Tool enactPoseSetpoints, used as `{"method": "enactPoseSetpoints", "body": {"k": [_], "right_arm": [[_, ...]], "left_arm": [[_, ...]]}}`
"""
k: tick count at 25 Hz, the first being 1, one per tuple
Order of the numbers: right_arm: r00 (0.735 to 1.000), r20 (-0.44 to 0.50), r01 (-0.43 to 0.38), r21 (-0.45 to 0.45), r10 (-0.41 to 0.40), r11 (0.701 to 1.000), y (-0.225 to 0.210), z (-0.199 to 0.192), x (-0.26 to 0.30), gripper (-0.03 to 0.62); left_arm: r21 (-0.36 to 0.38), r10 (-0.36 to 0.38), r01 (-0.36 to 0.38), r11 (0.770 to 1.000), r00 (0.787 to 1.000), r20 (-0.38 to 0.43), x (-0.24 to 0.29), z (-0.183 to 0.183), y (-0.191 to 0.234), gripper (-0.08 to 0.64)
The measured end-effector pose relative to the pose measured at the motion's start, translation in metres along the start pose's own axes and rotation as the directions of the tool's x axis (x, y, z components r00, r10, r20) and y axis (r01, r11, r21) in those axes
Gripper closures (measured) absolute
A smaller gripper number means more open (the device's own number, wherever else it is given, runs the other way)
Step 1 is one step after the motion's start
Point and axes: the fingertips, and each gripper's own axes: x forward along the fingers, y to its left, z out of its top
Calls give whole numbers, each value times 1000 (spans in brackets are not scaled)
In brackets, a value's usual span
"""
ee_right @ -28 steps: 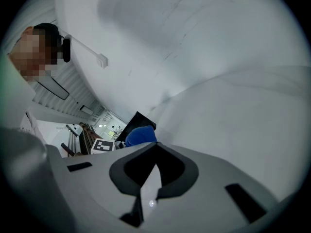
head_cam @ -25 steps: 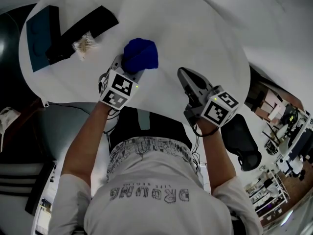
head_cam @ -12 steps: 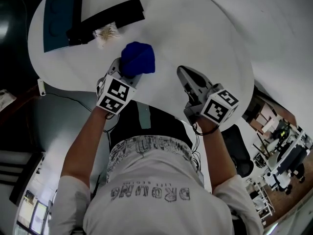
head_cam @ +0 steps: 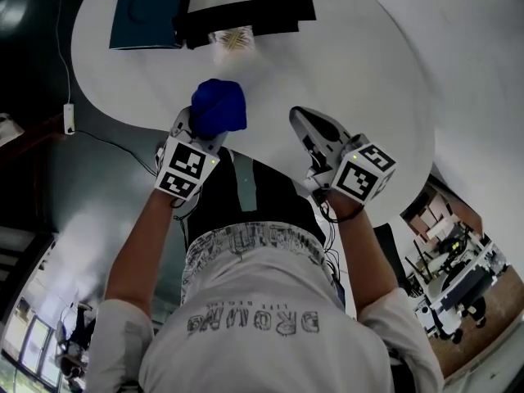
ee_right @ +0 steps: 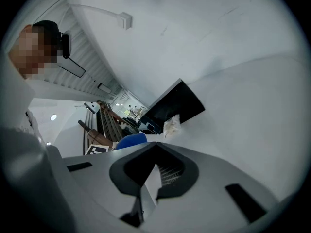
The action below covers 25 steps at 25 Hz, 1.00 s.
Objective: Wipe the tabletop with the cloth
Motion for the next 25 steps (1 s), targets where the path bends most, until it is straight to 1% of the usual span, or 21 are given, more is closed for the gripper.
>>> {"method": "enactPoseSetpoints", "body": {"k": [9, 15, 20, 25], "right_arm": [[997, -80, -25, -28, 23, 999, 29, -19, 47, 586], [995, -98, -17, -35, 14, 999, 34, -24, 57, 585], [995, -96, 1, -29, -4, 1000, 29, -23, 53, 585], [997, -77, 15, -12, -16, 1000, 16, -20, 41, 586]], "left_arm": [[-61, 57, -56, 997, 998, 6, -39, -43, 34, 407], [-54, 57, -57, 997, 998, 9, -41, -67, 35, 407], [-47, 54, -52, 998, 998, 28, -35, -68, 32, 407], [-21, 19, -18, 1000, 1000, 11, -22, -61, 19, 407]]}}
